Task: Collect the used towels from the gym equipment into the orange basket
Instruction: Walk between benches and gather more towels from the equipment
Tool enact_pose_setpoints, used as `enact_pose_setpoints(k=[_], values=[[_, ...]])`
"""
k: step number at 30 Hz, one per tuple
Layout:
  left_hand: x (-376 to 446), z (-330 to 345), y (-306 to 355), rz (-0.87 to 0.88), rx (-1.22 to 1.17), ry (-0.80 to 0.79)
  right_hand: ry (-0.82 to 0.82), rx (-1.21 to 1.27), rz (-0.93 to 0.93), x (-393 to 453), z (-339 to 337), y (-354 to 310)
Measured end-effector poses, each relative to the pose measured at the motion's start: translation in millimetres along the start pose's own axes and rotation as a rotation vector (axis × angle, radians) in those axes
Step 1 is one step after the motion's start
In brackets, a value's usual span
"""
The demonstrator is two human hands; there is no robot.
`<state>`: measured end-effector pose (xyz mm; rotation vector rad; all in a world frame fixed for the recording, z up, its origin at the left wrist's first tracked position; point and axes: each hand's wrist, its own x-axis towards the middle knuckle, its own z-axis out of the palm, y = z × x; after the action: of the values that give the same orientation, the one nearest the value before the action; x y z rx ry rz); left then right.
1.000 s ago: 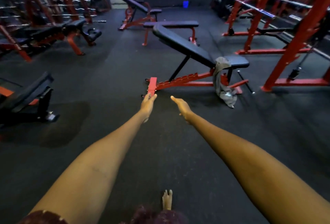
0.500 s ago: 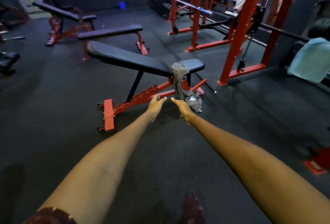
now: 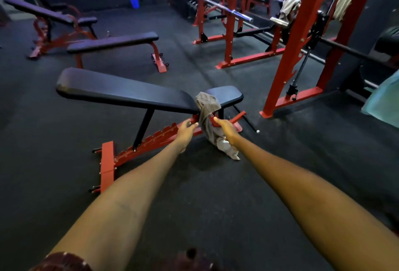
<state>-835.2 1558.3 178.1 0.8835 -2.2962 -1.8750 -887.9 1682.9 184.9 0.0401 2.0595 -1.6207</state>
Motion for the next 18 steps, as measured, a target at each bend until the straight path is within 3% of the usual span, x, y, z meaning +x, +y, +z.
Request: enact_pose_setpoints(k=[5, 18], values=[[92.9, 16.0, 14.7, -0.016, -0.016, 0.016, -0.077, -0.016, 0.029, 81.7, -6.8, -26.9], [370.6, 47.7, 67.5, -0.093, -0.037, -0.081, -0.050, -0.027, 0.126, 338.3, -6.7, -94.4]])
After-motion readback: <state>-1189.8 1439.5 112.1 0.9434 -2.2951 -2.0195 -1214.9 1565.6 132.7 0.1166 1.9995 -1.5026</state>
